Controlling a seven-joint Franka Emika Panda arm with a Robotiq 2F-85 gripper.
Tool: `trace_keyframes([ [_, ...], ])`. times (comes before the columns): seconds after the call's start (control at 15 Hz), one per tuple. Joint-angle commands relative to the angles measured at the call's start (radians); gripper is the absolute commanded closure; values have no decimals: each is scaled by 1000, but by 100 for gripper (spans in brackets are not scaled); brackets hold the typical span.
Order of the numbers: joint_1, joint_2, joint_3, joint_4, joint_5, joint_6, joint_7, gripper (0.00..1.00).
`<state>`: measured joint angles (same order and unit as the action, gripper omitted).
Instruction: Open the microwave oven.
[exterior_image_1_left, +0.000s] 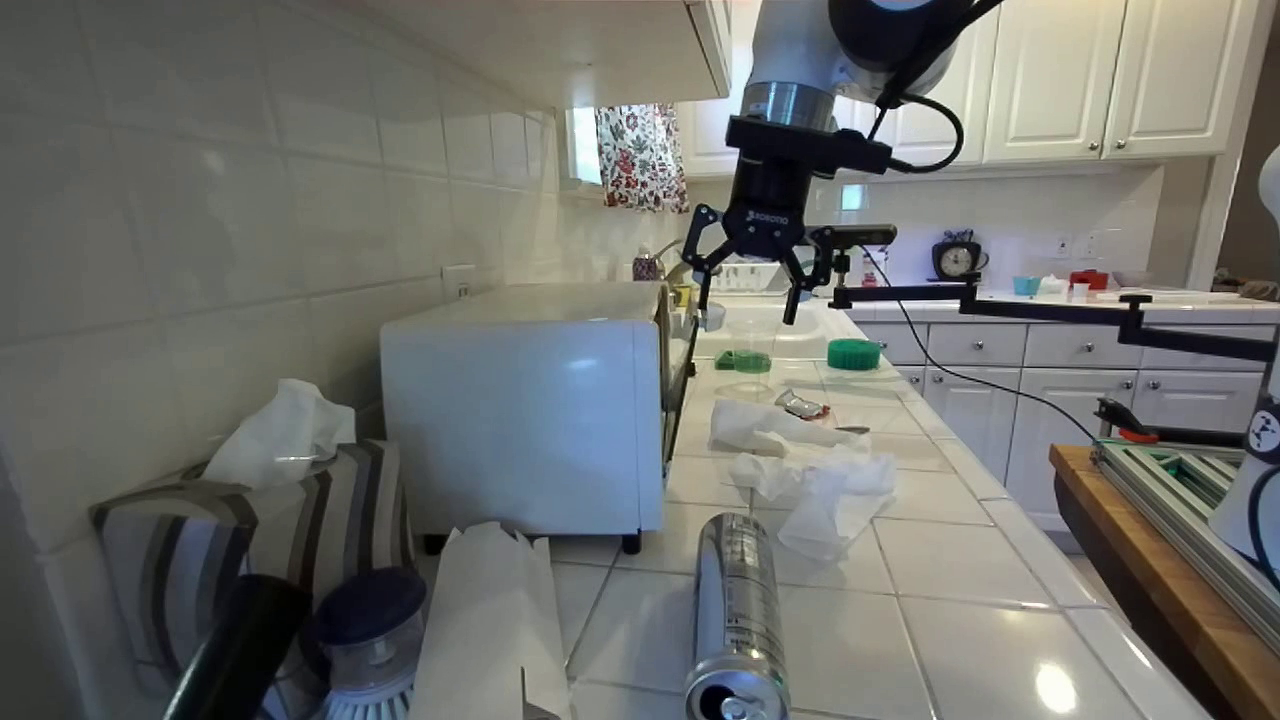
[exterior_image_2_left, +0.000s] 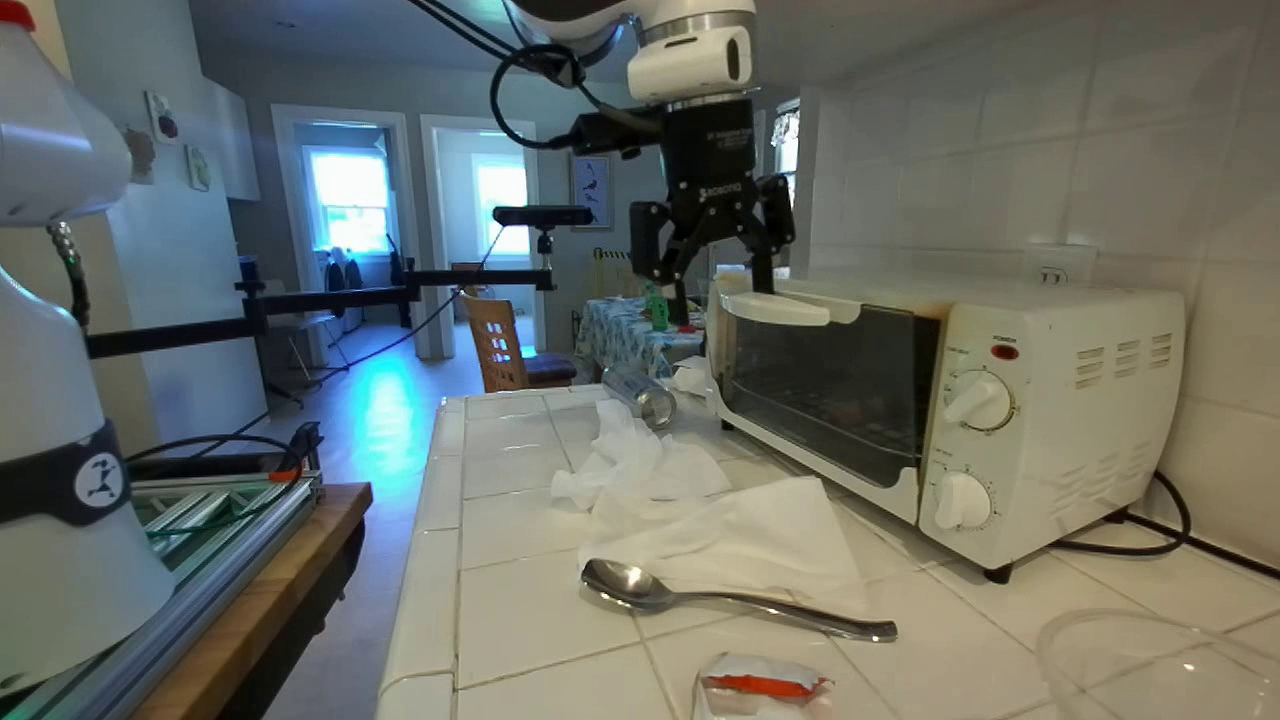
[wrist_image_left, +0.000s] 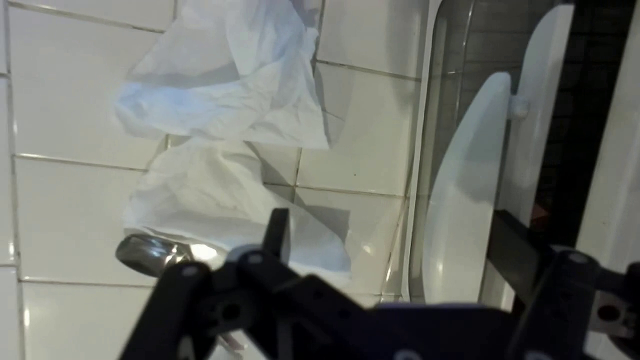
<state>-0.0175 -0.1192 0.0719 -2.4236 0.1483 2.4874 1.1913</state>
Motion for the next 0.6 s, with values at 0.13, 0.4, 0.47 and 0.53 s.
trace_keyframes([
  [0.13, -1, -36, 0, -12, -28, -60, 61, 0],
  [0.4, -3, -39, -3, -15, -27, -83, 69, 0],
  [0.47, -2, -40, -3, -16, -26, -91, 69, 0],
  [0.53, -2, -42, -4, -18, -24, -94, 70, 0],
])
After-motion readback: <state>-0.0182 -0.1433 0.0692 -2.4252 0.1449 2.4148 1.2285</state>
